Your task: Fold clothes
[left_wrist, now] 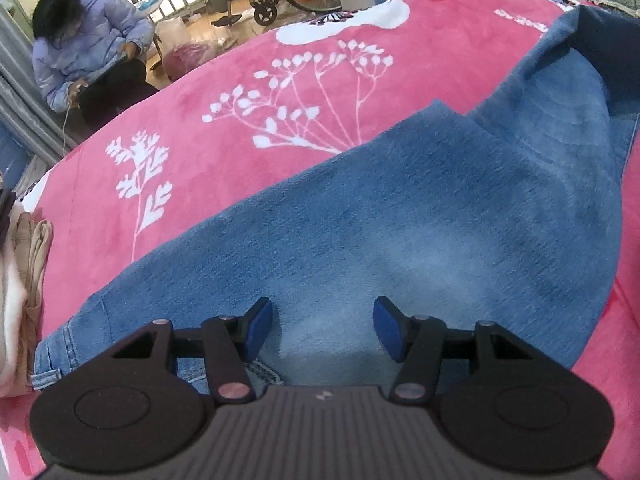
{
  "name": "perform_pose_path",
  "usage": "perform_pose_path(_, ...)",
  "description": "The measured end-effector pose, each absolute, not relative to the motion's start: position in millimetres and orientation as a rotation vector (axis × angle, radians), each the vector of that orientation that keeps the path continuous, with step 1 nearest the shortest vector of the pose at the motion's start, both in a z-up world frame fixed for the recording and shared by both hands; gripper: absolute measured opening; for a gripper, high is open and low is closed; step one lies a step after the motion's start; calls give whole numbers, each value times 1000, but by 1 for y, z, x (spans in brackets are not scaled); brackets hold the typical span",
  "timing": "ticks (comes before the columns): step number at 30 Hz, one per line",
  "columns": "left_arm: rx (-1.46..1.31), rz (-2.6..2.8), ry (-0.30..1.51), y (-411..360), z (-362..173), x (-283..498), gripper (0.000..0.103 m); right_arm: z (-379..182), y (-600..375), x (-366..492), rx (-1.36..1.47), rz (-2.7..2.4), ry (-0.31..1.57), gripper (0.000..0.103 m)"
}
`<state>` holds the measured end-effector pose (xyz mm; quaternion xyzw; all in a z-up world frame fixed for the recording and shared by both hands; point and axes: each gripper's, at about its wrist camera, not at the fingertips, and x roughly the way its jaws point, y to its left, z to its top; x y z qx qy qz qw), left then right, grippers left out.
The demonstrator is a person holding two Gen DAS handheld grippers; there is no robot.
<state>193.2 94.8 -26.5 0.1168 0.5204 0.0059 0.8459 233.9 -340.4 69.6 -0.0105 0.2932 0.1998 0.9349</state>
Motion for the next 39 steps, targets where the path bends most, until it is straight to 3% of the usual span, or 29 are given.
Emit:
perform_pose_path(4, 244, 4, 1088, 98, -25, 189, 58, 98, -378, 260, 210, 345, 559, 10)
perform_pose_path(9, 235, 9, 1078, 104, -28, 188, 61, 57, -408, 317, 325, 205, 663, 10)
perform_pose_path(16, 242, 12, 1073, 104, -32, 189, 62, -54, -418, 388, 336, 87, 845, 10)
perform_pose_path(32, 255, 34, 1107, 103, -34, 192, 64, -104, -391, 463, 198, 140, 857, 11)
perform_pose_path(34, 259, 37, 1105, 102, -35, 192, 64, -121, -394, 473, 221, 120, 904, 14)
perform_pose_path(35, 258, 25, 1106, 110, -33, 196, 65, -128, -399, 476, 248, 103, 924, 21)
perform_pose_path(36, 260, 23, 1104, 112, -33, 197, 65, -135, -405, 479, 278, 84, 940, 37)
perform_pose_path(37, 263, 24, 1102, 112, -34, 197, 64, -139, -412, 480, 315, 63, 943, 43)
perform_pose_path(39, 264, 25, 1097, 112, -35, 197, 64, -143, -434, 477, 431, 24, 931, 46)
